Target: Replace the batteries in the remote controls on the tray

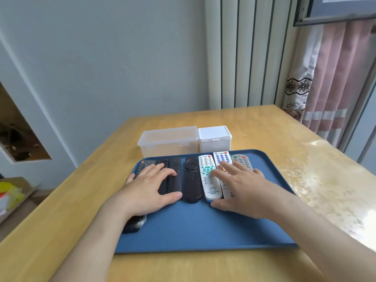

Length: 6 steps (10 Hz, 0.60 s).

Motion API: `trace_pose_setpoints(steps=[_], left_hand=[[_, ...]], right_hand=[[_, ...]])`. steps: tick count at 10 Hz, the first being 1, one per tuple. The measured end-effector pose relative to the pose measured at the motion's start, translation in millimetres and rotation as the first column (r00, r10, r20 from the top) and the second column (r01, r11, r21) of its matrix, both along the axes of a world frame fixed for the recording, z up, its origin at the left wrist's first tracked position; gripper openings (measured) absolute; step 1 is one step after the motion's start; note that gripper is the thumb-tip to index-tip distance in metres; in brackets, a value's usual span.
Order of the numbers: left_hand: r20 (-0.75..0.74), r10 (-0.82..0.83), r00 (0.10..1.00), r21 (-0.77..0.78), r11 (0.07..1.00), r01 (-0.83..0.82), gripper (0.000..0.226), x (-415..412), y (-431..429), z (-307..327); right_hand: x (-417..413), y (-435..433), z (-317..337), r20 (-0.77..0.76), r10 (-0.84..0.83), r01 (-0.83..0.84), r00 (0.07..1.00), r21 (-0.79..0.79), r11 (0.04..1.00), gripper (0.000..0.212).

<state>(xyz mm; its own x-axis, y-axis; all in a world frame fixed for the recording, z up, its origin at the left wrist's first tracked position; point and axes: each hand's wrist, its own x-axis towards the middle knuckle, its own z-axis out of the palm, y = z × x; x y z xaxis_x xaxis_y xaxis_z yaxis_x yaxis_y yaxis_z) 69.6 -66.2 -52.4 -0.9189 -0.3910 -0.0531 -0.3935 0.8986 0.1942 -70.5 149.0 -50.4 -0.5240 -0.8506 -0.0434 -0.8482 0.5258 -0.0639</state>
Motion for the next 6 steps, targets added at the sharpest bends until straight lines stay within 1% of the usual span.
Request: trace_pose_setpoints(steps=[1, 2, 3, 4, 5, 6], left_hand=[[-0.04, -0.108, 0.993, -0.049, 0.993, 0.106, 0.063, -5, 15, -1], [0.052, -0.223, 0.974, -0.06, 0.972, 0.226, 0.064, -15, 39, -5], [0.044, -0.226, 0.973, -0.115, 0.966, 0.23, 0.066, -18, 43, -12], [-0.019, -0.196, 0.98, -0.197, 0.962, 0.188, 0.065, -16, 39, -13], [-0.058, -0.209, 0.976, -0.168, 0.966, 0.197, 0.071, -17, 39, -15], [-0.291, -0.189, 0.938, 0.027, 0.978, 0.206, 0.074, -15, 37, -5]], right_hand=[[1, 2, 3, 0.021, -0.002, 0.002, 1.0, 0.013, 1.0, 0.071], [0, 4, 5, 0.042, 0.018, -0.019, 0.999, 0.021, 1.0, 0.084], [4, 5, 0, -0.04, 0.034, -0.034, 0.999, 0.006, 0.999, 0.085], [6, 3, -5, -0.086, 0.028, -0.029, 0.996, -0.01, 1.0, 0.086], [7, 0, -8, -0.094, 0.043, -0.045, 0.995, -0.015, 0.999, 0.088], [2, 6, -1, 0.016, 0.023, -0.021, 1.0, -0.099, 0.995, 0.094]])
